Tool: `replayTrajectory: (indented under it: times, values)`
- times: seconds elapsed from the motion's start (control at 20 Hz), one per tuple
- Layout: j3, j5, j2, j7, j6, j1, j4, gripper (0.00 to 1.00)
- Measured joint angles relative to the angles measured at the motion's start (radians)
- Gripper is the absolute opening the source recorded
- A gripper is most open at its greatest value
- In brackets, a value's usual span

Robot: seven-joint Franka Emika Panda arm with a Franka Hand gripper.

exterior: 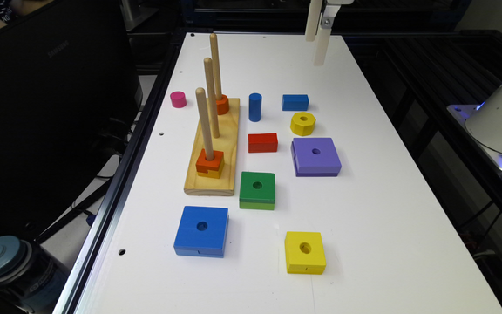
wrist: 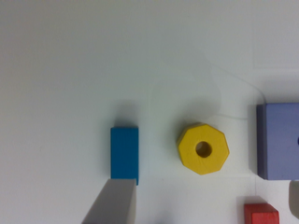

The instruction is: Pick up green block.

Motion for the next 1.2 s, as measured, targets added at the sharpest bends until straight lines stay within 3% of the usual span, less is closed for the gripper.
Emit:
replayTrajectory:
  times: [0.25,0.4,0.6,0.8,0.95,1.05,1.2]
  values:
    - [0.022,0.0000,0.029,0.019,0.001,0.000,0.036,1.00]
    - [0.044,0.0000,0.068,0.040,0.001,0.000,0.076,1.00]
    - [0.064,-0.0010,0.115,0.061,0.001,0.001,0.124,1.00]
    - [0.086,-0.0028,0.147,0.085,0.001,0.001,0.156,1.00]
    - [0.123,-0.0038,0.165,0.122,0.001,0.001,0.179,1.00]
    - [0.150,-0.0095,0.177,0.153,0.001,0.001,0.192,1.00]
    - [0.170,-0.0127,0.194,0.175,0.001,0.001,0.212,1.00]
